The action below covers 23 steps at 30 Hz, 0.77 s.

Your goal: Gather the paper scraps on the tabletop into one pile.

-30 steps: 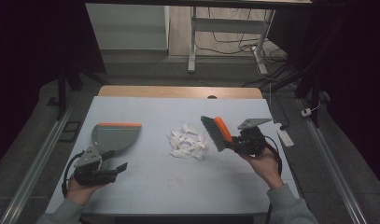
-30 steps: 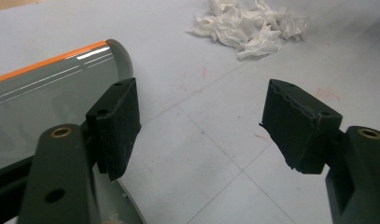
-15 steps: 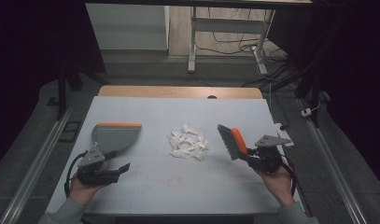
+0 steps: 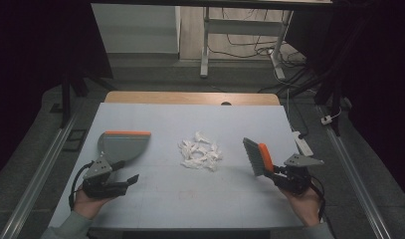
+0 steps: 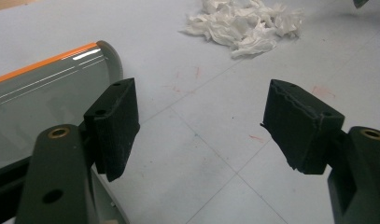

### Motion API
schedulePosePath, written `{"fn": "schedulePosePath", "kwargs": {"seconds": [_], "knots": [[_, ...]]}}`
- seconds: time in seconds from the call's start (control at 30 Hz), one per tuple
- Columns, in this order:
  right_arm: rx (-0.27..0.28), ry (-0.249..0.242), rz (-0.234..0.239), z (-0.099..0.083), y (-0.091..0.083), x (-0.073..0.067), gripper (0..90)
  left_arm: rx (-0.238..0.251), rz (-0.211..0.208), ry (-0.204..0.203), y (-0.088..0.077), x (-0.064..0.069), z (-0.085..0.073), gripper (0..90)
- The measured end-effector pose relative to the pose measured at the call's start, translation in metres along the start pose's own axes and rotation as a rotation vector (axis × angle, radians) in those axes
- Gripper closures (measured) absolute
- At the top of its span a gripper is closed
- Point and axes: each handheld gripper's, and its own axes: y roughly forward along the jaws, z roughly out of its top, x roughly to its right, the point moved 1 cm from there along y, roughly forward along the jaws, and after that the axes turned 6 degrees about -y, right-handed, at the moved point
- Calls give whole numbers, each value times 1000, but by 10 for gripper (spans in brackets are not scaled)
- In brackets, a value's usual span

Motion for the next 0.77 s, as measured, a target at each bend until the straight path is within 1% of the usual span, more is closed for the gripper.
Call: {"fn": "schedulePosePath", "kwargs": {"seconds": [0.3,0.43,0.77], "knots": [[13,-7,3,3,1,-3,696,-1,5,4,0,2,-1,269],[21,-19,9,4,1,-4,696,2,6,3,-1,2,-1,269],[31,-16,5,5,-2,-4,696,6,5,4,-2,2,-1,269]]}}
